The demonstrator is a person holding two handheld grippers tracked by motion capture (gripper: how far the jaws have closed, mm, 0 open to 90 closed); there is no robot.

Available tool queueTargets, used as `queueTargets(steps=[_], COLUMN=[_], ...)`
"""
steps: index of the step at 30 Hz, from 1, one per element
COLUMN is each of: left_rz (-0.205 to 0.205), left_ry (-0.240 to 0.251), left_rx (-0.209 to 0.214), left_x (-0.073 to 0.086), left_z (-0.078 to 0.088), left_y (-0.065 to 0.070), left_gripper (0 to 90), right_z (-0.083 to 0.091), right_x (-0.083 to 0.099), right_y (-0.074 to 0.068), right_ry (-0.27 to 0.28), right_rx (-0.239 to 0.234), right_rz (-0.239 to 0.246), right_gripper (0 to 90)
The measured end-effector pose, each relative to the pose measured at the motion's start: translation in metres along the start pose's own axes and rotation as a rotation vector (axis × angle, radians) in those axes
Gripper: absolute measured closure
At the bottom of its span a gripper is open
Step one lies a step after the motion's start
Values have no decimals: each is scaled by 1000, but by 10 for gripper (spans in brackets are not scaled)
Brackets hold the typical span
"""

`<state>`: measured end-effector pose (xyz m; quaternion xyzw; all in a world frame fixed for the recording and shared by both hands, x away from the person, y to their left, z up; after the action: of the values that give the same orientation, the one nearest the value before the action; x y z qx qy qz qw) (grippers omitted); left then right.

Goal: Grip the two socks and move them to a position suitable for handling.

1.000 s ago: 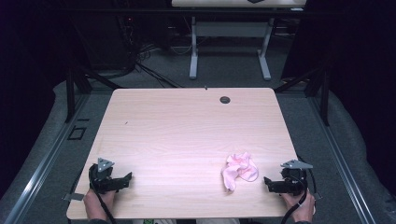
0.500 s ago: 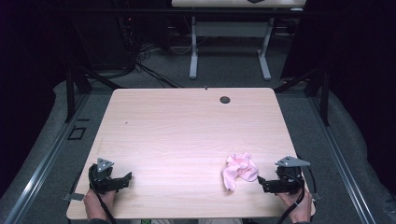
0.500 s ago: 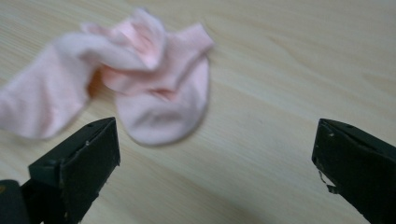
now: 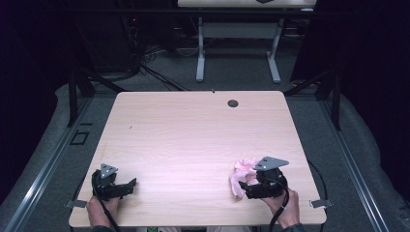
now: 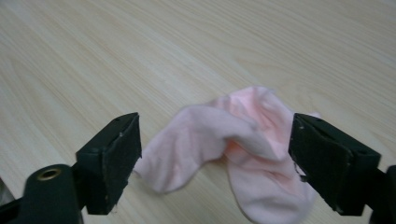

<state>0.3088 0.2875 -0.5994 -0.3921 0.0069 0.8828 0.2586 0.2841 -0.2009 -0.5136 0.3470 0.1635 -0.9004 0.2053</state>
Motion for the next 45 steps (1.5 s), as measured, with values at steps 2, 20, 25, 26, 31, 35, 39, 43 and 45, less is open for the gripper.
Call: queueTargets(steps=[2, 20, 25, 26, 31, 35, 39, 43, 45], left_rz=[-1, -1, -1, -2, -5, -5, -7, -7, -8], left_ry=[1, 4, 5, 5, 4, 4, 4, 4, 4], left_rx=[0, -2, -4, -3, -3, -3, -4, -3, -5], left_x=[0, 0, 0, 0, 0, 0, 0, 0, 0], left_z=[0, 0, 0, 0, 0, 0, 0, 0, 0], left_y=[0, 0, 0, 0, 0, 0, 0, 0, 0], left_gripper=[63, 69, 69, 71, 73, 73, 73, 74, 75], right_z=[-11, -69, -64, -60, -33, -20, -13, -23, -33], right_x=[-1, 15, 13, 10, -12, -23, -28, -21, -13], right_y=[-7, -18, -10, -10, -18, -31, -45, -43, -36], right_ry=[-33, -180, -149, -138, -66, -47, -29, -84, -120], right_rx=[-8, 61, 37, 26, -46, -123, -206, -203, -204], right_rz=[12, 40, 10, 0, -13, -2, 12, 19, 12], right_gripper=[234, 640, 804, 809, 812, 810, 809, 790, 755])
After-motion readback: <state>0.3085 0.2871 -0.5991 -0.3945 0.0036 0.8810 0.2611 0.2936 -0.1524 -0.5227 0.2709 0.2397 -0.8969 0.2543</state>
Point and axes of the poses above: each handheld gripper's, and its own axes: z roughly backward along the jaws, x roughly out of its underside, y roughly to its right, the point moved 1 cm from there along -z, roughly forward along the jaws, and after that the axes turned 15 degrees about -z, right-handed, at the moved point
